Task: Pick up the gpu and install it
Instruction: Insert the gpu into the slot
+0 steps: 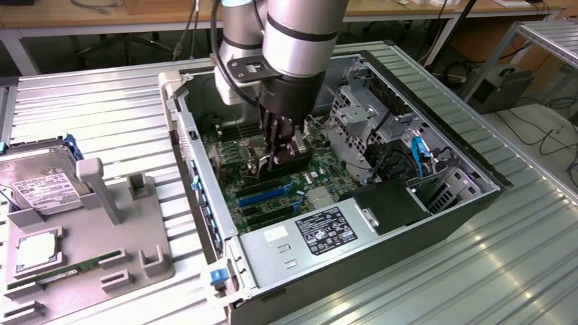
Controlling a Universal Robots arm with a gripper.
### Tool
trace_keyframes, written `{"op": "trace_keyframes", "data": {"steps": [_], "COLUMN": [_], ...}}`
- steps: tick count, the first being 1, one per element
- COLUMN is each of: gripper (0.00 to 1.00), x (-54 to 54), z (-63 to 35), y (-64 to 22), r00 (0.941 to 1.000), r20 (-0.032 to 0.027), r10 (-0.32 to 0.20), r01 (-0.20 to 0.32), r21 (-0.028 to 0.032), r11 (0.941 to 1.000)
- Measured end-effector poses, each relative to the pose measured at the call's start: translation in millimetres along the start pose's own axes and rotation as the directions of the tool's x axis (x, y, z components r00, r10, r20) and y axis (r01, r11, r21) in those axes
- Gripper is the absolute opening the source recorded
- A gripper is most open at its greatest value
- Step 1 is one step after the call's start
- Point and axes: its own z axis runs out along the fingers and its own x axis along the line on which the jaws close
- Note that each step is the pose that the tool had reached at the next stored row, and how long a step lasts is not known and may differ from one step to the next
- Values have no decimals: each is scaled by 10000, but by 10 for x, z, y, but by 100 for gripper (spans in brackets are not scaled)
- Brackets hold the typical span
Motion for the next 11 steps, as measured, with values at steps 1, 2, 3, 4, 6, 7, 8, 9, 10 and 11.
{"op": "trace_keyframes", "data": {"steps": [1, 2, 3, 4, 6, 7, 8, 9, 10, 11], "gripper": [26, 26, 26, 26, 26, 26, 26, 26, 26, 26], "x": [0, 1, 1, 1, 1, 2, 3, 4, 5, 6], "z": [22, 39, 50, 66, 103, 115, 129, 141, 154, 165], "y": [2, 1, 2, 1, 1, 1, 1, 1, 1, 1], "r00": [10000, 10000, 10000, 10000, 10000, 10000, 10000, 10000, 10000, 9999], "r20": [0, 0, -1, -1, -1, 0, 1, 1, 1, 1], "r10": [14, 16, 18, 17, 31, 44, 60, 78, 97, 119], "r01": [-14, -16, -18, -17, -31, -44, -60, -78, -97, -119], "r21": [16, 26, 30, 35, 44, 48, 52, 54, 56, 56], "r11": [10000, 10000, 10000, 10000, 10000, 10000, 10000, 10000, 9999, 9999]}}
